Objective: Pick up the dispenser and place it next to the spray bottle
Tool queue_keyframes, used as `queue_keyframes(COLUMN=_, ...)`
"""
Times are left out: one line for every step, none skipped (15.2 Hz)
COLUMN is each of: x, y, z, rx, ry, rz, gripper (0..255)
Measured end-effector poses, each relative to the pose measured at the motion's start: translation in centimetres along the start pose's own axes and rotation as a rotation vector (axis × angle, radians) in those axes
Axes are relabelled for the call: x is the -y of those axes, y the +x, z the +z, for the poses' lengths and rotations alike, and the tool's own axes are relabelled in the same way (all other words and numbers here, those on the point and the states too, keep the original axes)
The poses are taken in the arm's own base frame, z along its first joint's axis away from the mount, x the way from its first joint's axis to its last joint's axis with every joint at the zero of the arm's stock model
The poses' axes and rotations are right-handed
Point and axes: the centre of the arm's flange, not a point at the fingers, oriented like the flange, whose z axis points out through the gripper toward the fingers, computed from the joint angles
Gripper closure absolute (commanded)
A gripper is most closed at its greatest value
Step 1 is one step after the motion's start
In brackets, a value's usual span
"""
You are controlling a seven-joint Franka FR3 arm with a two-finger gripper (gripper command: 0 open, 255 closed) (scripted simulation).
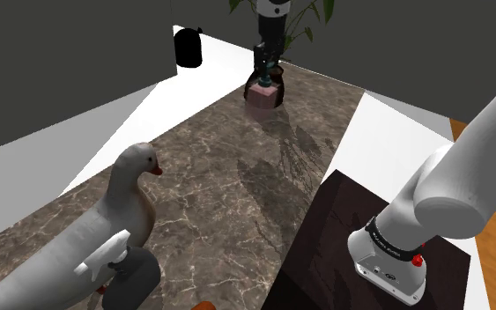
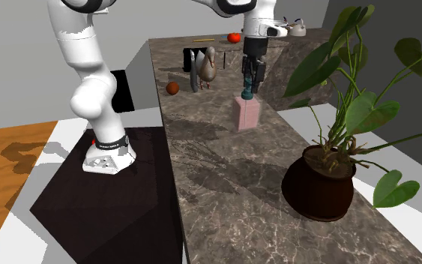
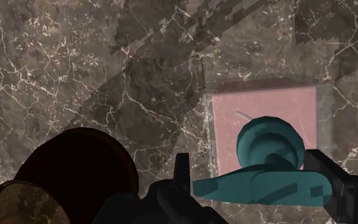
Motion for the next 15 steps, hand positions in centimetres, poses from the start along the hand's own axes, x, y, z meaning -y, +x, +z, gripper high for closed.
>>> queue_keyframes(x=-0.1, y=0.0, z=-0.5, rx=0.000, ry=0.000, rz=0.000, gripper=255)
queue_keyframes(x=-0.2, y=-0.1, z=-1.0, rx=0.000, ry=0.000, rz=0.000, gripper=255)
queue_keyframes(x=-0.3, y=0.0, z=-1.5, rx=0.000, ry=0.000, rz=0.000, gripper=255)
queue_keyframes(x=-0.4, y=0.0, z=-2.0, rx=0.000, ry=0.000, rz=0.000, gripper=255)
queue_keyframes(x=-0.5, y=0.0, z=-2.5, rx=0.000, ry=0.000, rz=0.000, gripper=255)
queue_keyframes(x=-0.6, y=-0.1, z=-3.1, rx=0.000, ry=0.000, rz=0.000, gripper=255)
queue_keyframes(x=-0.7, y=-0.1, z=-3.6, rx=0.000, ry=0.000, rz=0.000, gripper=255)
queue_keyframes(x=-0.7, y=-0.2, z=-4.1, rx=0.000, ry=0.000, rz=0.000, gripper=255)
queue_keyframes(x=-0.8, y=-0.2, z=-4.7, rx=0.000, ry=0.000, rz=0.000, gripper=255)
queue_keyframes(x=-0.8, y=-0.2, z=-5.2, rx=0.000, ry=0.000, rz=0.000, gripper=255)
queue_keyframes(x=-0.9, y=-0.2, z=-5.7, rx=0.000, ry=0.000, rz=0.000, gripper=255)
queue_keyframes(x=-1.0, y=-0.2, z=-6.3, rx=0.000, ry=0.000, rz=0.000, gripper=255)
queue_keyframes(x=-1.1, y=-0.2, z=-6.8, rx=0.000, ry=0.000, rz=0.000, gripper=255)
queue_keyframes(x=-1.2, y=-0.3, z=-7.3, rx=0.000, ry=0.000, rz=0.000, gripper=255)
queue_keyframes(x=-1.3, y=-0.3, z=-7.8, rx=0.000, ry=0.000, rz=0.000, gripper=255)
